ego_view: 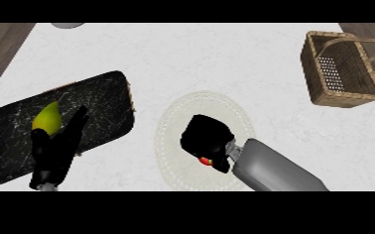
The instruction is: Pick the tomato from the placemat and place it in the basket
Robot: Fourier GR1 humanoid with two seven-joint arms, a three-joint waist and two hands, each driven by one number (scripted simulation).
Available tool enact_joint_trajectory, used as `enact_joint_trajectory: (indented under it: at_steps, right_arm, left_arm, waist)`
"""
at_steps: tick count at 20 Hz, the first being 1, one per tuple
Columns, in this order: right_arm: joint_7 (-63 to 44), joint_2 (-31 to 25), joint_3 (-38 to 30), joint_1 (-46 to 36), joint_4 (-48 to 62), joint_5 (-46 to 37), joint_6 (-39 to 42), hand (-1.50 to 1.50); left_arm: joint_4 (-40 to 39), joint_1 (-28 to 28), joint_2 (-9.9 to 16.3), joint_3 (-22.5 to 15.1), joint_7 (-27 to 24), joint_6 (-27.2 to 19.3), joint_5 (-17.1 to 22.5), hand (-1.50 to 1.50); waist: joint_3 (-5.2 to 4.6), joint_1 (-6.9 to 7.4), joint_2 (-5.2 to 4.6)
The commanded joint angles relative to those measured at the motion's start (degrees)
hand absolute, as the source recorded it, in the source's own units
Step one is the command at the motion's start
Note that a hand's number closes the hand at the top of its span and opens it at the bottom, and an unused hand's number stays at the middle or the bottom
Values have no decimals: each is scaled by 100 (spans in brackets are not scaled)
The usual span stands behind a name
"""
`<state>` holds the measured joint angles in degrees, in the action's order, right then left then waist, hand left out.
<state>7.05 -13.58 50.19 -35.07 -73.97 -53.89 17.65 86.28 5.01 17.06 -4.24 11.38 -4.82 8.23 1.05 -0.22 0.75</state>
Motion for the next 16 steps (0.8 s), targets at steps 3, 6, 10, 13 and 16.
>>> enact_joint_trajectory:
  at_steps: [3, 6, 10, 13, 16]
  right_arm:
    - [-2252, -33, -1484, 383, 132, 135, 32, 150]
    - [-3450, 230, -2163, 352, -82, 149, -117, 150]
    - [-4413, 980, -2934, 276, -1104, 574, -442, 150]
    - [-4583, 1329, -3512, 323, -1995, 1228, -1546, 150]
    - [-5300, 1344, -3745, -195, -2905, 1044, -1587, 150]
  left_arm:
    - [-367, 597, 25, 123, 323, -67, 87, 0]
    - [-227, 746, -67, 92, 294, -71, 133, 0]
    - [-232, 652, 23, 207, 373, -46, 170, 0]
    - [-109, 785, -43, 103, 381, -59, 133, 0]
    - [-174, 843, -43, 54, 351, 32, 126, 0]
  waist:
    - [-119, -460, 33]
    - [-125, -456, 53]
    - [-114, -473, 45]
    - [-86, -454, 67]
    - [-113, -376, 77]
